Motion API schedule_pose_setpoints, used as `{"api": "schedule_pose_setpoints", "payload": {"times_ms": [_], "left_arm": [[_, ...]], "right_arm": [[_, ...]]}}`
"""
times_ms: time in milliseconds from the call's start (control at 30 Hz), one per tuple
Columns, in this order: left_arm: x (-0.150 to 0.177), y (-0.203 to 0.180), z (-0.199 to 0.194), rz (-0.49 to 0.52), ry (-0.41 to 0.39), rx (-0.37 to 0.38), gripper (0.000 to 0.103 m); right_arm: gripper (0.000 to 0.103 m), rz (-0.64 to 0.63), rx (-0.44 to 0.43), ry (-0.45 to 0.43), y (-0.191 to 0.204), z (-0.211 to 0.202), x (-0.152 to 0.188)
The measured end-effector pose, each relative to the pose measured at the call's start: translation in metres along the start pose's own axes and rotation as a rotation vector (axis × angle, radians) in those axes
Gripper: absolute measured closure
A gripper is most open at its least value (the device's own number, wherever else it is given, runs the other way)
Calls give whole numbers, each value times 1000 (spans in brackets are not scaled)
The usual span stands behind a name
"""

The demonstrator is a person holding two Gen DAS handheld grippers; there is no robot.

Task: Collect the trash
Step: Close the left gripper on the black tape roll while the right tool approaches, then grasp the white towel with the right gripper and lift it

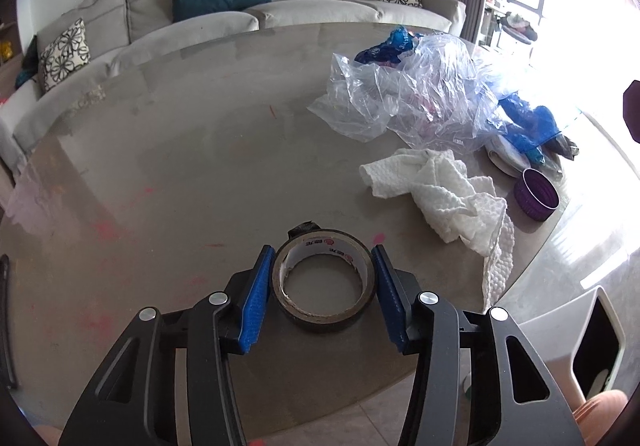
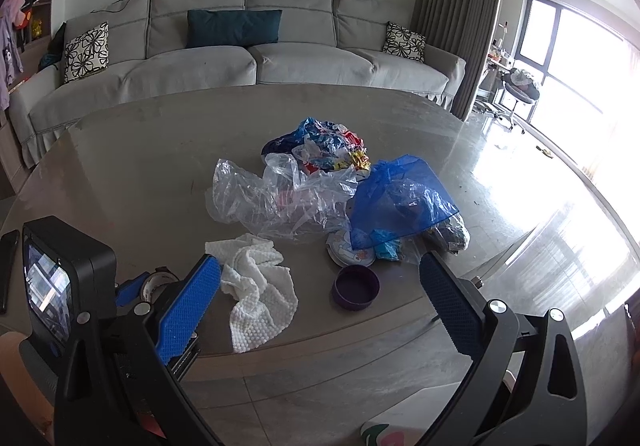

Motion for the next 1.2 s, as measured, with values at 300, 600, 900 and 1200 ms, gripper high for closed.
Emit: {"api": "schedule_pose_setpoints", "payload": {"times_ms": [300, 600, 900, 1200], "left_arm": [[-6, 44, -43, -22, -143, -101, 54], [-8, 80, -59, -75, -183, -105, 54], [-12, 92, -55, -119, -179, -90, 54], [-10, 89, -57, -101, -196, -92, 54]], "right_arm": [[4, 11, -47, 1, 13, 25, 7], [4, 9, -92, 74, 46, 97, 28], [4, 44, -141, 94, 56, 119, 38], [6, 35, -143, 106, 57, 119, 36]]}}
Point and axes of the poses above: each gripper's, at about its wrist camera, not at the fingertips, and z roughly the way its jaws point, y to its left, x to its underside, the point moved 8 cm from there along z, roughly the way its jaws point, and after that the axes turned 10 degrees about y, right-handed, at the moved point
